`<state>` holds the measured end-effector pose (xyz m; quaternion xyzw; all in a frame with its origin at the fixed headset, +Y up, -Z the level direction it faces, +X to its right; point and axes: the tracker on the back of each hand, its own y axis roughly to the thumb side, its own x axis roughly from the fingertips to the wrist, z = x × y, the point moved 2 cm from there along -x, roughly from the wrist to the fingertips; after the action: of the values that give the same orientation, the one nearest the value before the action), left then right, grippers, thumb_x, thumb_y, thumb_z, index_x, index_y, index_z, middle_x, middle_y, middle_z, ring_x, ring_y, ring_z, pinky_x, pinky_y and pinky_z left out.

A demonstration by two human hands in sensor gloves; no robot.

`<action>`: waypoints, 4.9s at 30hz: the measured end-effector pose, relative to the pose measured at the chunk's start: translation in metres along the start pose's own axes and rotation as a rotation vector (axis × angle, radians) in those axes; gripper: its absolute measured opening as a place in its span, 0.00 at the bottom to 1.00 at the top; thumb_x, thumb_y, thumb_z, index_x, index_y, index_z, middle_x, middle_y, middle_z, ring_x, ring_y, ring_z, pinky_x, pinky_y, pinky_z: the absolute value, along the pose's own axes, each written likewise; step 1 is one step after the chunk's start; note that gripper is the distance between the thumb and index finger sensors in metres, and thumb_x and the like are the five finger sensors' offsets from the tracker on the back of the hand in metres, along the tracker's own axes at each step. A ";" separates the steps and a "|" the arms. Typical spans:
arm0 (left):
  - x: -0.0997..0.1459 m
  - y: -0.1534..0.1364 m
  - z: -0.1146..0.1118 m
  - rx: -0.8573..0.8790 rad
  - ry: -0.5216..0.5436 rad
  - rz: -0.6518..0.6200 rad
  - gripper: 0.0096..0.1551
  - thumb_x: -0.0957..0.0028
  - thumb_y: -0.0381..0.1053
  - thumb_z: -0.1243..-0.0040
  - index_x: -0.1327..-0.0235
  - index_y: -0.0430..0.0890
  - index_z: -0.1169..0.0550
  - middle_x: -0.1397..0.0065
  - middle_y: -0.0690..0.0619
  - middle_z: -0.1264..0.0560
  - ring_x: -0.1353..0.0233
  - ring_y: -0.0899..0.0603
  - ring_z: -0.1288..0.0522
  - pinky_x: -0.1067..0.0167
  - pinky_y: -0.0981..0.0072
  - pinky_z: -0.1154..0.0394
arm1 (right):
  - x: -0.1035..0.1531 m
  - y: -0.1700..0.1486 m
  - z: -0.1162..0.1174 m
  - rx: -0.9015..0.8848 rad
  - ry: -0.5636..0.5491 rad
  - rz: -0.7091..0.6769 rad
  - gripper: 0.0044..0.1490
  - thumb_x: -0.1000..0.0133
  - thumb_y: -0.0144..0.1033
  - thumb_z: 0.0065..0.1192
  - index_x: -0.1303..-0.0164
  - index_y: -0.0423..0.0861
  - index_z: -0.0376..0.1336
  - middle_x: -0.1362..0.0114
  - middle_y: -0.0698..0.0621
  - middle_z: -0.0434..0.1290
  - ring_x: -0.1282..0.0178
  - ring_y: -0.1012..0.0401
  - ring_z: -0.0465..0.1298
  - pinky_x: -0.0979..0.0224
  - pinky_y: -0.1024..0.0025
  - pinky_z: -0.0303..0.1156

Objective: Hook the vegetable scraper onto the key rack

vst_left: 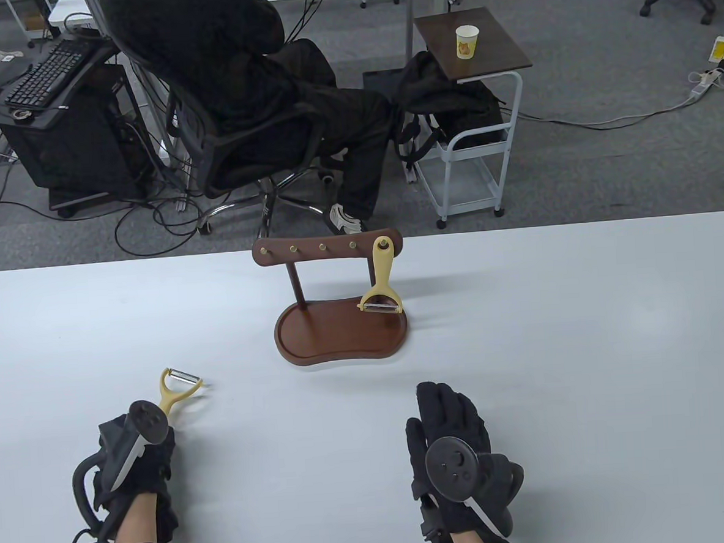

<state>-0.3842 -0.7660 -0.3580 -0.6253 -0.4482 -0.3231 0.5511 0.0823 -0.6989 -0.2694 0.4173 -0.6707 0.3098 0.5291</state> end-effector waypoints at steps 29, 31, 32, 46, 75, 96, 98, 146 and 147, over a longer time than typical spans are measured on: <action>0.091 0.090 0.065 0.097 0.375 -0.485 0.40 0.43 0.64 0.49 0.21 0.51 0.42 0.21 0.50 0.41 0.23 0.42 0.37 0.23 0.48 0.35 | -0.005 0.012 0.013 0.018 0.100 -0.090 0.46 0.36 0.51 0.62 0.13 0.48 0.46 0.10 0.43 0.51 0.15 0.38 0.53 0.18 0.37 0.53; 0.094 0.095 0.064 0.084 0.374 -0.515 0.39 0.44 0.64 0.49 0.21 0.52 0.41 0.20 0.50 0.41 0.23 0.43 0.37 0.23 0.48 0.35 | -0.008 0.016 0.014 0.025 0.113 -0.116 0.48 0.37 0.51 0.63 0.13 0.48 0.46 0.09 0.43 0.50 0.15 0.38 0.53 0.18 0.37 0.52; 0.095 0.097 0.064 0.078 0.374 -0.525 0.39 0.44 0.64 0.49 0.21 0.52 0.41 0.20 0.50 0.41 0.23 0.43 0.37 0.22 0.48 0.35 | -0.009 0.018 0.015 0.032 0.118 -0.130 0.49 0.37 0.52 0.63 0.13 0.48 0.45 0.09 0.43 0.50 0.15 0.38 0.52 0.18 0.37 0.52; 0.133 0.149 0.049 -0.122 0.392 -0.787 0.39 0.45 0.64 0.49 0.22 0.53 0.40 0.20 0.52 0.40 0.23 0.43 0.37 0.22 0.48 0.35 | -0.027 0.058 0.040 0.101 0.289 -0.354 0.65 0.43 0.53 0.70 0.12 0.48 0.32 0.07 0.44 0.35 0.12 0.37 0.46 0.16 0.35 0.48; 0.119 0.131 0.048 -0.103 0.446 -0.767 0.48 0.48 0.69 0.49 0.17 0.59 0.51 0.11 0.56 0.51 0.12 0.44 0.45 0.16 0.40 0.45 | -0.026 0.078 0.034 0.173 0.154 -0.344 0.58 0.47 0.53 0.77 0.15 0.45 0.48 0.17 0.42 0.58 0.24 0.44 0.65 0.22 0.42 0.62; 0.093 0.087 0.048 0.077 0.432 -0.624 0.44 0.47 0.71 0.53 0.17 0.60 0.48 0.10 0.58 0.51 0.10 0.43 0.47 0.17 0.38 0.47 | -0.092 0.093 0.013 -0.030 -0.198 0.126 0.58 0.42 0.54 0.72 0.15 0.42 0.42 0.18 0.39 0.53 0.25 0.43 0.62 0.24 0.41 0.61; 0.093 0.087 0.048 0.089 0.429 -0.627 0.44 0.47 0.71 0.53 0.17 0.60 0.48 0.10 0.58 0.51 0.10 0.43 0.47 0.17 0.38 0.47 | -0.100 0.094 0.015 -0.034 -0.203 0.161 0.58 0.42 0.55 0.72 0.15 0.42 0.42 0.17 0.39 0.52 0.25 0.43 0.62 0.23 0.41 0.60; 0.090 0.086 0.045 0.113 0.386 -0.615 0.43 0.47 0.73 0.57 0.17 0.62 0.47 0.10 0.59 0.50 0.09 0.44 0.48 0.17 0.38 0.48 | -0.085 0.094 0.024 0.084 -0.115 0.018 0.43 0.35 0.47 0.62 0.14 0.45 0.47 0.11 0.40 0.51 0.19 0.37 0.58 0.23 0.38 0.58; 0.091 0.087 0.045 0.114 0.386 -0.618 0.43 0.47 0.73 0.58 0.17 0.62 0.47 0.10 0.59 0.50 0.09 0.44 0.48 0.17 0.38 0.48 | -0.080 0.094 0.022 0.097 -0.110 0.003 0.42 0.35 0.46 0.61 0.15 0.46 0.48 0.11 0.40 0.51 0.19 0.37 0.58 0.23 0.38 0.58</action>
<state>-0.2732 -0.7023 -0.3194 -0.3564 -0.5210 -0.5609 0.5357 -0.0037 -0.6563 -0.3498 0.4579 -0.6835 0.3193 0.4703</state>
